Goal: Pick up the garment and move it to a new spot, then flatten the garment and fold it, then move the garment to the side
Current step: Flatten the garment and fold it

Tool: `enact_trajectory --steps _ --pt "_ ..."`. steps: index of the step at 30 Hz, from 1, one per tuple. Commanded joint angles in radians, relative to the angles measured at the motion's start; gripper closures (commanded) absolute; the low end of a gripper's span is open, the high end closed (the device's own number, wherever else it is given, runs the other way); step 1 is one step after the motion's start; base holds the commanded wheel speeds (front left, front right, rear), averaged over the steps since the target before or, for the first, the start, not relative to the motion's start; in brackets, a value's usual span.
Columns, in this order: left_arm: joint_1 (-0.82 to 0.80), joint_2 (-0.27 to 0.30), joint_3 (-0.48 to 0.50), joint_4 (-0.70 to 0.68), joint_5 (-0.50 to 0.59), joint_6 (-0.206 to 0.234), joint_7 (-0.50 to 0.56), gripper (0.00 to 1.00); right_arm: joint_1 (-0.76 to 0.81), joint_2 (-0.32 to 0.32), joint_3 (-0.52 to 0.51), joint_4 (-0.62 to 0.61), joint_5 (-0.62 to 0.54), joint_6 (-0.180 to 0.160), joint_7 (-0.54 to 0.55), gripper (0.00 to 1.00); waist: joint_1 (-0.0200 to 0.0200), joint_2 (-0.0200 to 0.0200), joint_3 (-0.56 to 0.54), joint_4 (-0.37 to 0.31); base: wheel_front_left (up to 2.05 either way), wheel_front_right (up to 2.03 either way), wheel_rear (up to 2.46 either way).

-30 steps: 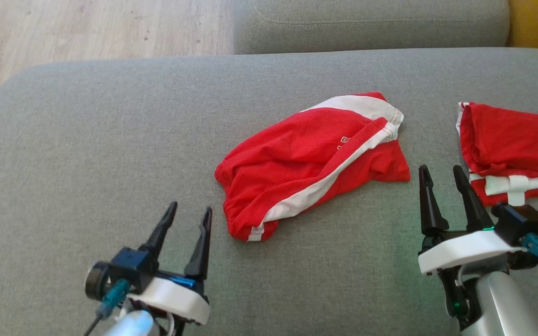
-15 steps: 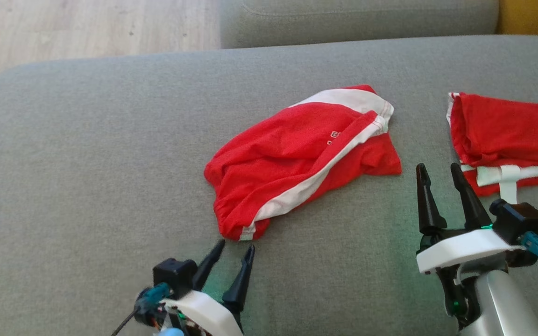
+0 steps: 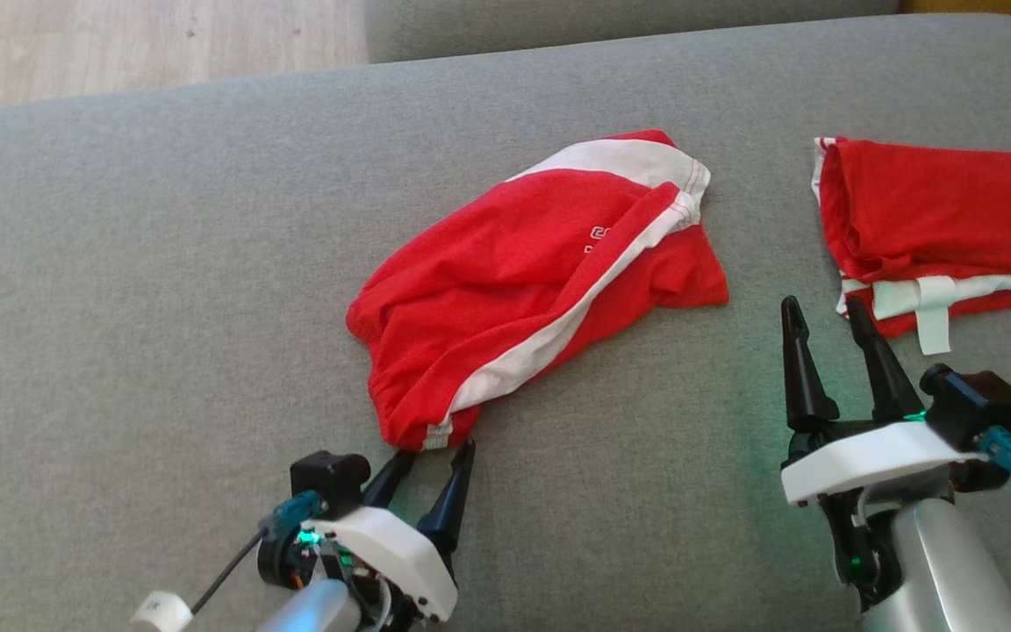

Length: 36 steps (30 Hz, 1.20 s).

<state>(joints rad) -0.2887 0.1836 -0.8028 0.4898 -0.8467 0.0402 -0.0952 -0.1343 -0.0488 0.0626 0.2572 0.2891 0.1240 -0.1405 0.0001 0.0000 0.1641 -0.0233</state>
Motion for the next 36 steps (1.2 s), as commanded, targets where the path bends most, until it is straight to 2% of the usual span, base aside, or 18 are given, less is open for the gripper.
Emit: enact_trajectory --steps 1,11,24,28,29,30,31,36 --pt "-0.026 0.007 0.036 -0.005 -0.002 -0.002 -0.011 0.00 -0.032 -0.001 0.022 -0.034 -0.008 0.007 -0.009 0.00 -0.0001 0.0000 0.000 -0.001 0.00 0.00 0.00" --pt "-0.044 -0.011 0.052 0.024 0.009 -0.013 -0.098 0.00 -0.033 -0.001 0.016 -0.027 -0.010 0.007 -0.010 0.00 -0.0001 0.0000 -0.006 0.009 0.00 0.00 0.00" --pt "-0.056 -0.015 0.046 0.037 0.007 -0.049 -0.117 0.00 -0.036 -0.001 0.015 -0.026 -0.016 0.007 -0.001 0.00 -0.0001 0.0000 -0.007 0.010 0.00 0.00 0.00" --pt "-0.056 -0.017 0.039 0.040 0.004 -0.060 -0.111 0.04 -0.036 -0.001 0.015 -0.024 -0.015 0.007 0.000 0.00 -0.0001 0.0000 -0.009 0.008 0.00 0.00 0.00" --pt "-0.057 -0.017 0.036 0.040 0.002 -0.065 -0.110 0.42 -0.037 -0.001 0.016 -0.024 -0.015 0.007 0.000 0.00 -0.0001 0.0000 -0.009 0.007 0.00 0.00 0.00" --pt "-0.056 -0.018 0.034 0.039 0.000 -0.071 -0.107 0.90 -0.037 -0.001 0.016 -0.023 -0.015 0.007 0.000 0.00 -0.0001 0.0000 -0.009 0.006 0.00 0.00 0.00" --pt "-0.056 -0.018 0.032 0.037 -0.002 -0.077 -0.105 1.00 -0.037 -0.001 0.017 -0.023 -0.015 0.007 -0.001 0.00 -0.0001 0.0000 -0.010 0.005 0.00 0.00 0.00" --pt "-0.055 -0.012 0.031 0.033 -0.002 -0.078 -0.107 1.00 -0.038 -0.001 0.015 -0.020 -0.014 0.007 -0.003 0.00 -0.0001 0.0000 -0.014 0.004 0.00 0.00 0.00"
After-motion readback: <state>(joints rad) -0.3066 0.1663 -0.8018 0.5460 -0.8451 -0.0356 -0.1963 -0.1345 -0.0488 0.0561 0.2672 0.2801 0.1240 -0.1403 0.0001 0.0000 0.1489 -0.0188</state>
